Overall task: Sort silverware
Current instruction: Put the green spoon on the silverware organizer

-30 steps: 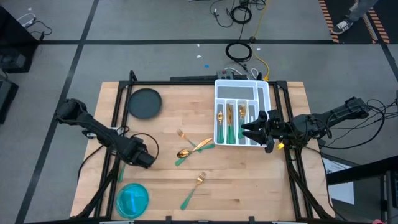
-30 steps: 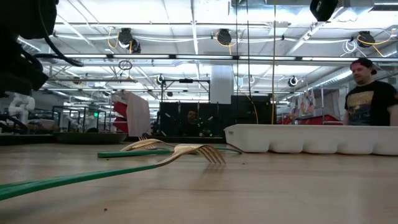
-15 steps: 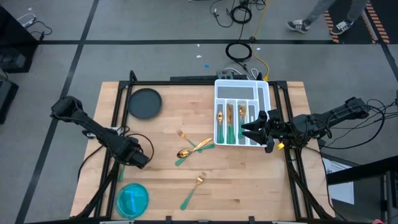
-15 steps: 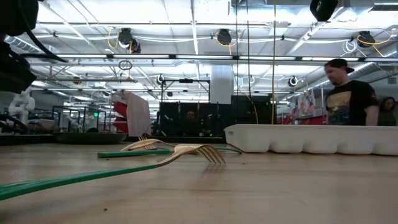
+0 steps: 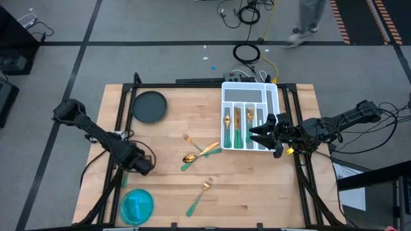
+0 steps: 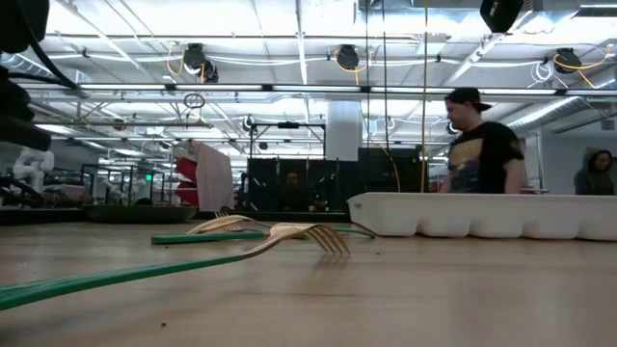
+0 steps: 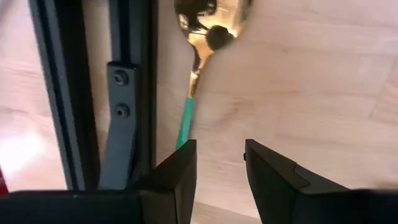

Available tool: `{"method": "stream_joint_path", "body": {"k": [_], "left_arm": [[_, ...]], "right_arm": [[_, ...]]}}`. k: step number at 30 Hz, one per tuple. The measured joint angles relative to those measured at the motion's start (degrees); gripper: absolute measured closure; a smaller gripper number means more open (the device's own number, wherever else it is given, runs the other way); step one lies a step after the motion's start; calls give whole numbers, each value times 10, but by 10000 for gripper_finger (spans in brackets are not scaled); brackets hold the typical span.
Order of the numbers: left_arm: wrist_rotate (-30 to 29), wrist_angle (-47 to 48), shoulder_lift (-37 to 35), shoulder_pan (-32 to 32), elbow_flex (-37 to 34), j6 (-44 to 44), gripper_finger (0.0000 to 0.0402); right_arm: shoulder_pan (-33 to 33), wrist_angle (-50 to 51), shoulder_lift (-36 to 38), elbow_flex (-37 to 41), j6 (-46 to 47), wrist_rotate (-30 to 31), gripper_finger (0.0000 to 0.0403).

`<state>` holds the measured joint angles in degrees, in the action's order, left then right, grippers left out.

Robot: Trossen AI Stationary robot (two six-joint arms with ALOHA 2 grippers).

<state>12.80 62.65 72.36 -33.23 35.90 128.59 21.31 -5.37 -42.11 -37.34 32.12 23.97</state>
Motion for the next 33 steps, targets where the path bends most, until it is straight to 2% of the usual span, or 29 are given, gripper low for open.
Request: {"method": "stream_joint_path", "body": {"k": [5, 12, 19, 24, 27, 30, 33], "left_arm": [[1, 23, 3, -6, 0, 31, 261], [-4, 31, 5, -7, -15, 31, 261], [5, -60, 5, -7, -64, 10, 261], [7, -58, 3, -8, -74, -4, 261], [3, -57, 3, -8, -75, -41, 261], [1, -57, 3, -7, -80, -82, 271], [-1, -68, 2, -8, -90, -97, 301]], "right_arm": [[0, 0, 0, 0, 0, 0, 225], [0, 0, 0, 0, -4, 0, 225], [0, 0, 0, 0, -3, 0, 225], [0, 0, 0, 0, 1, 0, 225], [0, 0, 0, 0, 0, 0, 225], [0, 0, 0, 0, -1, 0, 225], [0, 0, 0, 0, -2, 0, 225]]}}
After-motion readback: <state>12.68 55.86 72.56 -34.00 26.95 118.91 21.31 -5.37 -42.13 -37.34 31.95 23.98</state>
